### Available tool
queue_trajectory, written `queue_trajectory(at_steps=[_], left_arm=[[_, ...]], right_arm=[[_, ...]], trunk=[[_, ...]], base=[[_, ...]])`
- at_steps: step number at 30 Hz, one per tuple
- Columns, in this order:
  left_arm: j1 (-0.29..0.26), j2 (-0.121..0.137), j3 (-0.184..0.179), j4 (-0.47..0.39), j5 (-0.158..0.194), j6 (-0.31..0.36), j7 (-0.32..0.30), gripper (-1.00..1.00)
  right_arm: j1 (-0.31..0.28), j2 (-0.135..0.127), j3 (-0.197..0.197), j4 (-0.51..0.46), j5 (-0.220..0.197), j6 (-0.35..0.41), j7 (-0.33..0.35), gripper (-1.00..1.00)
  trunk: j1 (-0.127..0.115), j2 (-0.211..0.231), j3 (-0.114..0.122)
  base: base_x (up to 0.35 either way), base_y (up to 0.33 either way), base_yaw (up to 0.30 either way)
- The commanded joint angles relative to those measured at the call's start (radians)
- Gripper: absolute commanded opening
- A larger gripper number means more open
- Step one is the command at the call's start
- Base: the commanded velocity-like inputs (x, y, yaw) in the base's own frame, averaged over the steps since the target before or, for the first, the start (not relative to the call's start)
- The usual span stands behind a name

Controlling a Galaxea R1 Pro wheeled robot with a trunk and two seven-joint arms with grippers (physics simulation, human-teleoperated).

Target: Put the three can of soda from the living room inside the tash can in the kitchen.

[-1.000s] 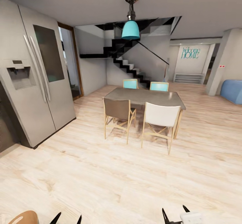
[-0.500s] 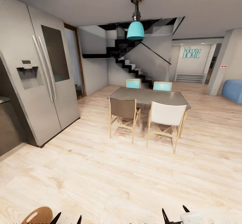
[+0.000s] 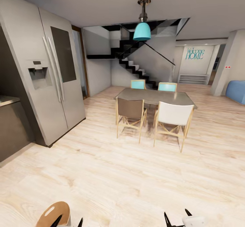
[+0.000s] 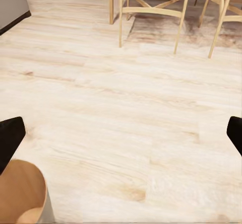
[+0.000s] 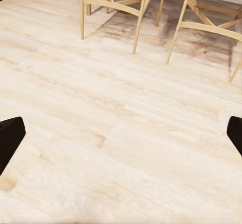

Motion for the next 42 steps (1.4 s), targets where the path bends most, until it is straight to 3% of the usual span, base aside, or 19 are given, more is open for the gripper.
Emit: queue_trajectory(at_steps=[1, 9, 42], left_arm=[[0.0, 0.0, 0.0, 0.0, 0.0, 0.0, 0.0, 1.0], [0.0, 0.0, 0.001, 0.002, 0.0, 0.0, 0.001, 1.0], [0.0, 0.0, 0.003, 0.002, 0.0, 0.0, 0.003, 1.0]], right_arm=[[0.0, 0.0, 0.0, 0.0, 0.0, 0.0, 0.0, 1.0], [0.0, 0.001, 0.001, 0.007, -0.001, 0.0, -0.001, 1.0], [0.0, 0.002, 0.002, 0.013, 0.0, 0.001, -0.01, 1.0]], trunk=[[0.0, 0.0, 0.0], [0.0, 0.0, 0.0], [0.0, 0.0, 0.0]], base=[[-0.12, 0.214, 0.0], [-0.049, 0.087, 0.07], [-0.001, -0.001, 0.236]])
